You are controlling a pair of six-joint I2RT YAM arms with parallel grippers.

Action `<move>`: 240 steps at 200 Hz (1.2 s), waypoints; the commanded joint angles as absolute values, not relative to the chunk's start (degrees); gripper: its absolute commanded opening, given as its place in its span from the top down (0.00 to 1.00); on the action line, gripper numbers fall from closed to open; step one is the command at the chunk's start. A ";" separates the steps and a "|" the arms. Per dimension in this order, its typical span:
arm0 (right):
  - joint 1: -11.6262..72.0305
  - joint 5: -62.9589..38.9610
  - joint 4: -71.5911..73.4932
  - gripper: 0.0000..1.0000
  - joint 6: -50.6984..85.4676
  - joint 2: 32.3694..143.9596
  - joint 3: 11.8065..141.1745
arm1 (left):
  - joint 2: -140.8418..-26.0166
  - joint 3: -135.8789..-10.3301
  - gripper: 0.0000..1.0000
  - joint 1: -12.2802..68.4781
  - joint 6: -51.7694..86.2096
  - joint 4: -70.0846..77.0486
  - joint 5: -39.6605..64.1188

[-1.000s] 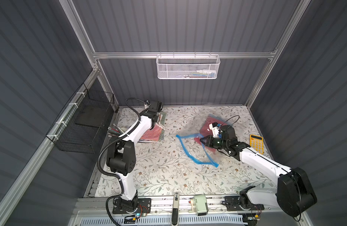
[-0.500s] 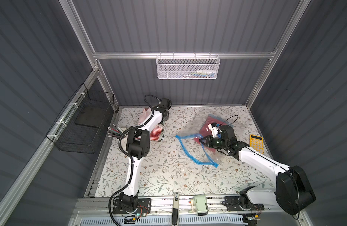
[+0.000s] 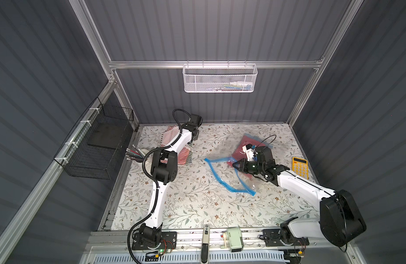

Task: Take the tank top out of the vacuum bag
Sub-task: Adjust the tank top.

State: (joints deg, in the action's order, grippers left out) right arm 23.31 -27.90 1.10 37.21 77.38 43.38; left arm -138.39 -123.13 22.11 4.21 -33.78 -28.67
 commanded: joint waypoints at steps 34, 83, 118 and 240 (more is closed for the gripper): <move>23.55 -28.14 1.04 1.00 36.65 77.87 45.18 | -141.90 -124.31 0.62 22.41 3.37 -34.50 -33.84; 23.47 -28.04 0.89 1.00 36.49 78.41 45.17 | -143.81 -125.51 0.58 22.41 1.03 -33.85 -37.54; 23.55 -28.12 0.55 1.00 36.22 79.14 45.66 | -145.11 -126.63 0.62 22.32 -0.04 -33.79 -37.65; 23.54 -28.20 0.09 1.00 36.21 79.81 46.06 | -145.54 -127.08 0.82 20.60 1.10 -34.06 -36.63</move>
State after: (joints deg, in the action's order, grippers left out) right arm 23.31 -27.92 0.43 37.04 79.15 44.80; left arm -145.34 -125.64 21.54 0.75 -33.32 -36.47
